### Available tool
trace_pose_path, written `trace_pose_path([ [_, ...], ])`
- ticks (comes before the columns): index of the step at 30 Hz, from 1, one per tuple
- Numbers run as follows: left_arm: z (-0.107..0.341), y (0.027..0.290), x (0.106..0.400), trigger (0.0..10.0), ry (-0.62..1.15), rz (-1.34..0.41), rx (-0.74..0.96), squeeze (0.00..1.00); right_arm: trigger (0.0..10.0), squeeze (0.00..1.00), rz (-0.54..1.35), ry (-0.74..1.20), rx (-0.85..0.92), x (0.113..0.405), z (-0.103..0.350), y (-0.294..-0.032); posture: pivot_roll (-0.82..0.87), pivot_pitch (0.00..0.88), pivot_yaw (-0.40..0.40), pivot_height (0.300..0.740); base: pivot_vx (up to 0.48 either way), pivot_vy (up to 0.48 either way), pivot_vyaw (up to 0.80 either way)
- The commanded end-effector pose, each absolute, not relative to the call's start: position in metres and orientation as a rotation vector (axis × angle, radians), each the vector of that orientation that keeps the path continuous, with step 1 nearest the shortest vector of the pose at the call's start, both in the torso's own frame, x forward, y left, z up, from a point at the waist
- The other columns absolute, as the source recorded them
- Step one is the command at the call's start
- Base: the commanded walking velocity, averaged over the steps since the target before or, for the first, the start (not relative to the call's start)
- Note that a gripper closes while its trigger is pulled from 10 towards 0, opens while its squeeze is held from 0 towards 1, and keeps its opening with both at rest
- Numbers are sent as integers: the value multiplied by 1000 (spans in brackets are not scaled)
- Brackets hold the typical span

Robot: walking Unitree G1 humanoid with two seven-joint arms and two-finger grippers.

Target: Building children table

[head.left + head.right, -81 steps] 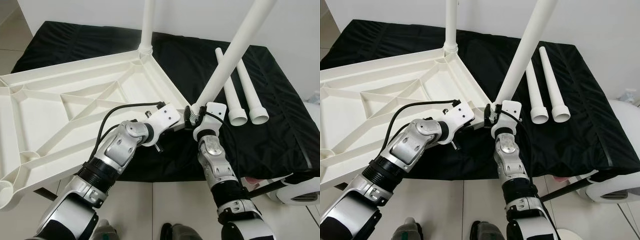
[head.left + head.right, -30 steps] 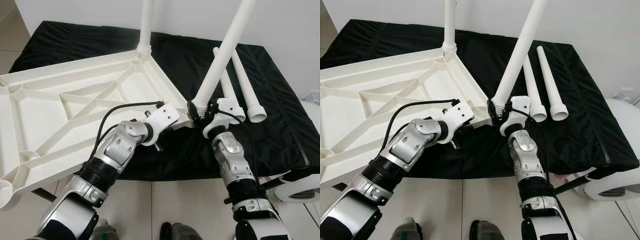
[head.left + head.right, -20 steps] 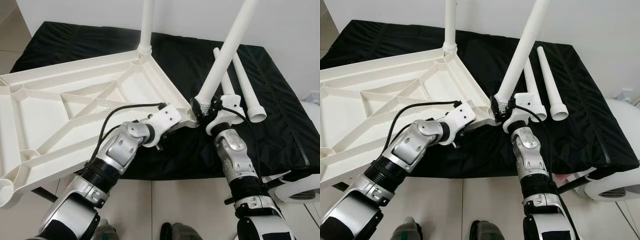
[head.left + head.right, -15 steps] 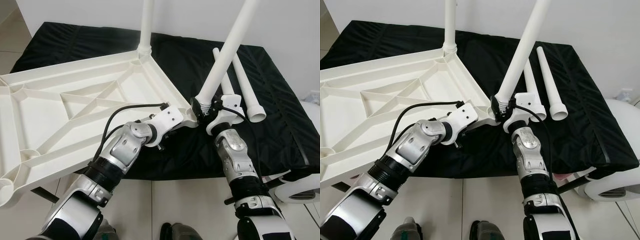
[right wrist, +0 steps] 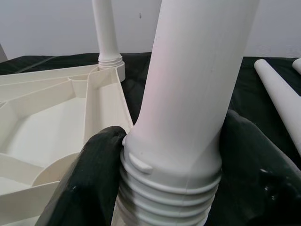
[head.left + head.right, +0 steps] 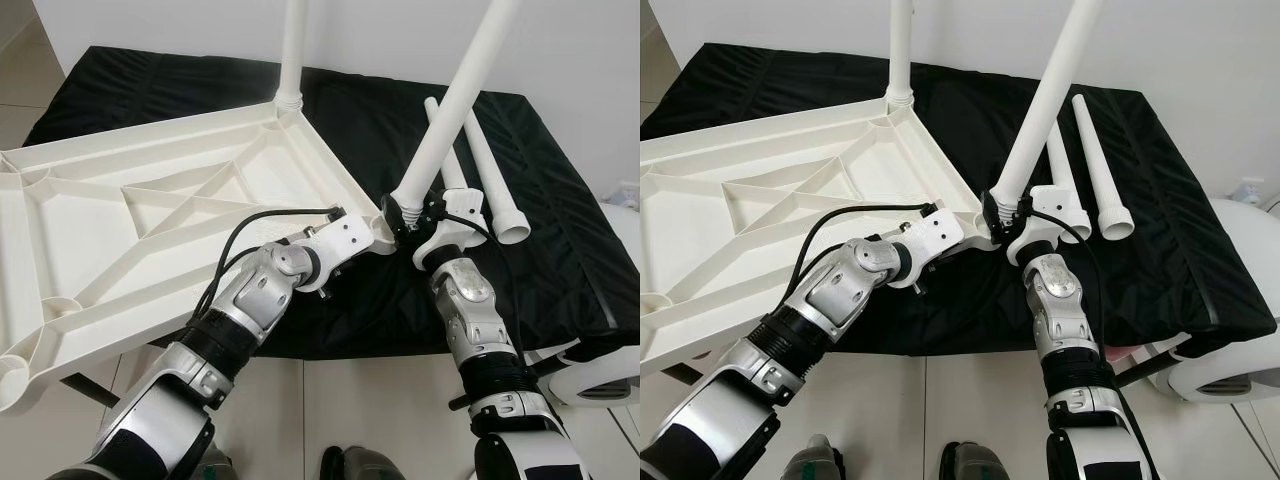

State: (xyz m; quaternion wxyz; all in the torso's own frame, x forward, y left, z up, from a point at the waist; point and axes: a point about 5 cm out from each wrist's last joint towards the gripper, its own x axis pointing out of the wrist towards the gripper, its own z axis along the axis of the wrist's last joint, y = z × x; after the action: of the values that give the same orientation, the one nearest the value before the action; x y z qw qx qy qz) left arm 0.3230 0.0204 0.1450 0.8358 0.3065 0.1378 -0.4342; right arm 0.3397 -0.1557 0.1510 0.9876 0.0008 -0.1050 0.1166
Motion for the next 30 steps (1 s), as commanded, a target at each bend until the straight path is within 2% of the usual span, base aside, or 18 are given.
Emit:
trace_pose_path([
  [1,132,20,315,0,345,-976,663,0,10000,0,222,-233,-1,340,155,-162,25,71,-88,740,0,0,0],
  [9,131,26,309,0,344,-1029,665,0,10000,0,219,-235,-6,342,157,-163,29,71,-87,740,0,0,0],
  [10,130,28,308,863,347,-1036,667,0,10000,0,218,-237,-8,343,157,-164,31,71,-87,740,0,0,0],
  [11,129,31,308,10000,359,-1039,681,0,10000,0,218,-238,-10,344,158,-164,32,70,-88,740,0,0,0],
  [26,132,33,302,10000,330,-1112,690,0,10000,0,222,-246,-16,348,162,-163,32,67,-85,740,0,0,0],
  [30,136,25,289,10000,286,-1221,669,0,10000,0,214,-251,-14,348,162,-165,30,65,-82,740,0,0,0],
])
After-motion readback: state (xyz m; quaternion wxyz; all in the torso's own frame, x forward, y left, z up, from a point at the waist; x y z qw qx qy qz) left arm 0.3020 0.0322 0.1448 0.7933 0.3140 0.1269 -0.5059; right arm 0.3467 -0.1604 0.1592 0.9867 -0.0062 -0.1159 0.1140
